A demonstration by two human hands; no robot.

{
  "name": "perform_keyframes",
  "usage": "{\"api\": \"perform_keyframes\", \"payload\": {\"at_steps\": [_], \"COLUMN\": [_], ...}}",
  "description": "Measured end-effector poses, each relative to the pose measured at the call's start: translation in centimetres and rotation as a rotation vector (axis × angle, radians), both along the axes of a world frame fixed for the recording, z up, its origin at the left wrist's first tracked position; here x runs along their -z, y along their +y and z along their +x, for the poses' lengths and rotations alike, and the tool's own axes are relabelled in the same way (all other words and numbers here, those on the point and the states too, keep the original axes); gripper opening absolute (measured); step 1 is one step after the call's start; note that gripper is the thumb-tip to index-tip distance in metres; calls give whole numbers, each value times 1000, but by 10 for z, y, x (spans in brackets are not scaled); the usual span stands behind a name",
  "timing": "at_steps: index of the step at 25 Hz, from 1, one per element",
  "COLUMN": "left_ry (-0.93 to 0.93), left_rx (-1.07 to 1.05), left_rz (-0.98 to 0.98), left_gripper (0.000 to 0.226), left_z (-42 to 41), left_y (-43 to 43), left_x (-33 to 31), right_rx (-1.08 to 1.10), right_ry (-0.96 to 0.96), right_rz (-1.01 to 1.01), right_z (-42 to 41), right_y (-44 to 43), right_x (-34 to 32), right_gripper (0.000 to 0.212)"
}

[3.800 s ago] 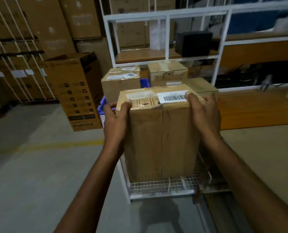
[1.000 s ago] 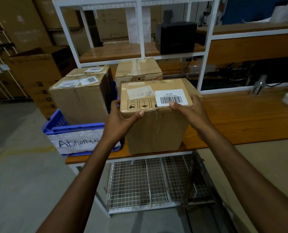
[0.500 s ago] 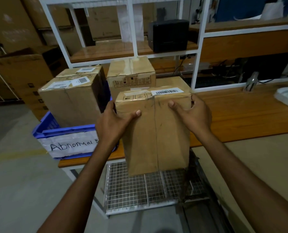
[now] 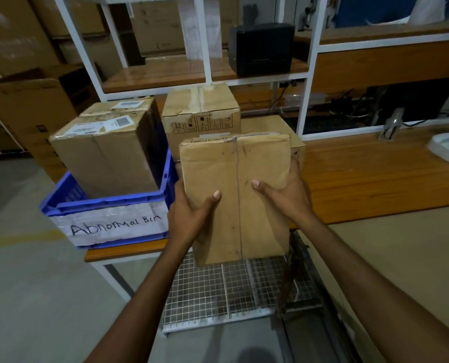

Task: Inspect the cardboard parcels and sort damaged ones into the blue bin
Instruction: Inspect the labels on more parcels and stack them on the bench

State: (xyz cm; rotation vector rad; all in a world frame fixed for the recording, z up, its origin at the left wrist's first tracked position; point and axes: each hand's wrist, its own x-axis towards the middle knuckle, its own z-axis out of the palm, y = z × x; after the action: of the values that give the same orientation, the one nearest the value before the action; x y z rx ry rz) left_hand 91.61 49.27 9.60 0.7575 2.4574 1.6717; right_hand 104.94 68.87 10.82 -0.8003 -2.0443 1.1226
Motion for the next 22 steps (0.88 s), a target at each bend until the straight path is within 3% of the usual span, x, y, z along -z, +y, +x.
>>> {"api": "perform_keyframes", "payload": {"at_steps": [4,8,13,16,19,22], "left_ry": [119,134,40,16,-29,-107], "left_rx": [-154,-180,32,6,-42,109], "left_rz": [-15,-84,-199,-131,-72,-152], "left_gripper": [83,81,114,103,85,100], "left_z": [2,5,-13,-11,-6,-10], "left_y": [-2,-6,-15,-14,-9,-11], "left_x": [-15,-8,26,35,38,46], "right_rx": [15,1,-107,37,-55,-100], "right_ry": [0,-110,-158,-88,-166,-214], "right_rz": [55,38,-93,-92,-184,-239], "right_z": [0,-6,-1,-4,-4,-2], "right_y": [5,9,9,-1,-1,1], "right_x": [-10,-5,29,45,58,65], "right_gripper": [86,83,98,90,99,103]}}
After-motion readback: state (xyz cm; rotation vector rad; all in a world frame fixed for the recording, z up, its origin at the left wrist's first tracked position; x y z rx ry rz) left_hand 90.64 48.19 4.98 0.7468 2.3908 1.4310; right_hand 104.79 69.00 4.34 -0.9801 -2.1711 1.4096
